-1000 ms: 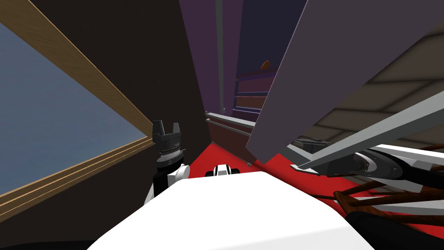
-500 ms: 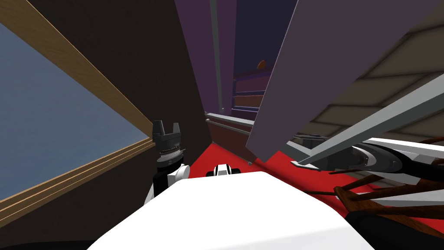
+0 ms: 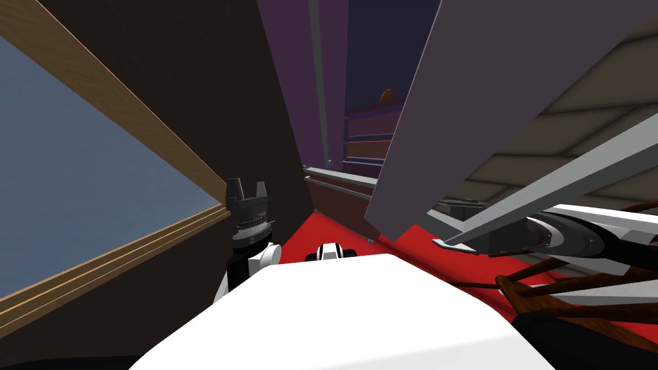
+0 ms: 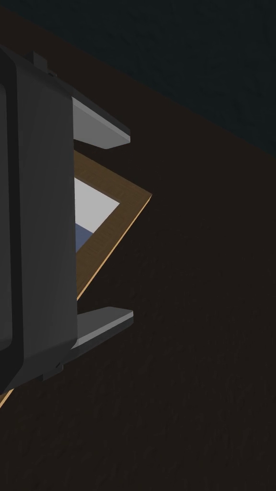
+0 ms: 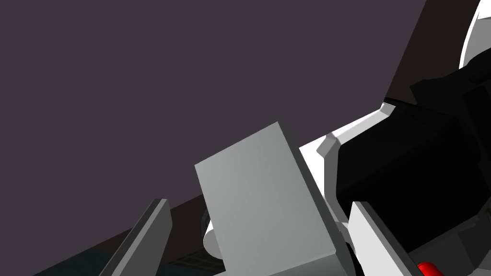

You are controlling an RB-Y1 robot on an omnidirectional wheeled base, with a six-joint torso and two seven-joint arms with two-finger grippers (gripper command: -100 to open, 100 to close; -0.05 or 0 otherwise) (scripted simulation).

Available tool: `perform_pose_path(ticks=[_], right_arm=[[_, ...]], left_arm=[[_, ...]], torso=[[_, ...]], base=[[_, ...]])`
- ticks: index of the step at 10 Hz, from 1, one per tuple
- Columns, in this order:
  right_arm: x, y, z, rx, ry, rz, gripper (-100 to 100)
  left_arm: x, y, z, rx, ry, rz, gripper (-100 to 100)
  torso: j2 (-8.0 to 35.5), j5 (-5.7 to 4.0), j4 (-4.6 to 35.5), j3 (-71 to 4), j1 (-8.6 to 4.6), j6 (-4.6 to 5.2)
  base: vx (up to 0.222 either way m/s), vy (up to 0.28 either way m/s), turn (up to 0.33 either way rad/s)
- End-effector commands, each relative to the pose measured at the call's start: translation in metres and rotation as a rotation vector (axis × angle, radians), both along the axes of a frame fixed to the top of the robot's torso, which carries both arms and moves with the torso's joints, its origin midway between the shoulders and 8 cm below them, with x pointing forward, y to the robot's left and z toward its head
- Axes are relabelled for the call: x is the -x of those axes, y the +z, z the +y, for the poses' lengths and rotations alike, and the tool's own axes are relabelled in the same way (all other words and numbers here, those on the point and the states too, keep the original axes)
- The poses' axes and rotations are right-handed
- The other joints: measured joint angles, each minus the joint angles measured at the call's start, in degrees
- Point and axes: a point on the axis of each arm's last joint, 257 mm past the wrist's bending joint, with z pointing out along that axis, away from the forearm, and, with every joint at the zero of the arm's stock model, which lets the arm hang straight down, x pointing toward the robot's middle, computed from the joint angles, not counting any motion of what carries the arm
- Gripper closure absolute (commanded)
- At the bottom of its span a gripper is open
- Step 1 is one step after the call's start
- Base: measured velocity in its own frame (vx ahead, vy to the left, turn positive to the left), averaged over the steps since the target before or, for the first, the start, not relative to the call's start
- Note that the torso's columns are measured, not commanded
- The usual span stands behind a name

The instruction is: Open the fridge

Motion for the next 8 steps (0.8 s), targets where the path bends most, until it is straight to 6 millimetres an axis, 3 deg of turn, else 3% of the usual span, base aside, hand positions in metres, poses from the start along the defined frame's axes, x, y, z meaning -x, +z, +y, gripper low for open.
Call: perform_pose_path(ticks=[1,8], right_arm=[[-0.0028,0.0137,0.0007,-0.028,0.008,-0.033,-100],[-0.0084,0.0144,-0.0026,-0.021,0.001,0.002,-100]], left_arm=[[0.0,0.0,0.0,0.0,0.0,0.0,0],[0.0,0.0,0.0,0.0,0.0,0.0,0]], torso=[[0.0,0.01,0.0,0.0,-0.03,-0.02],[-0.1,0.02,-0.1,0.0,0.12,0.01]], base=[[0.008,0.004,0.005],[-0.016,-0.006,-0.01]])
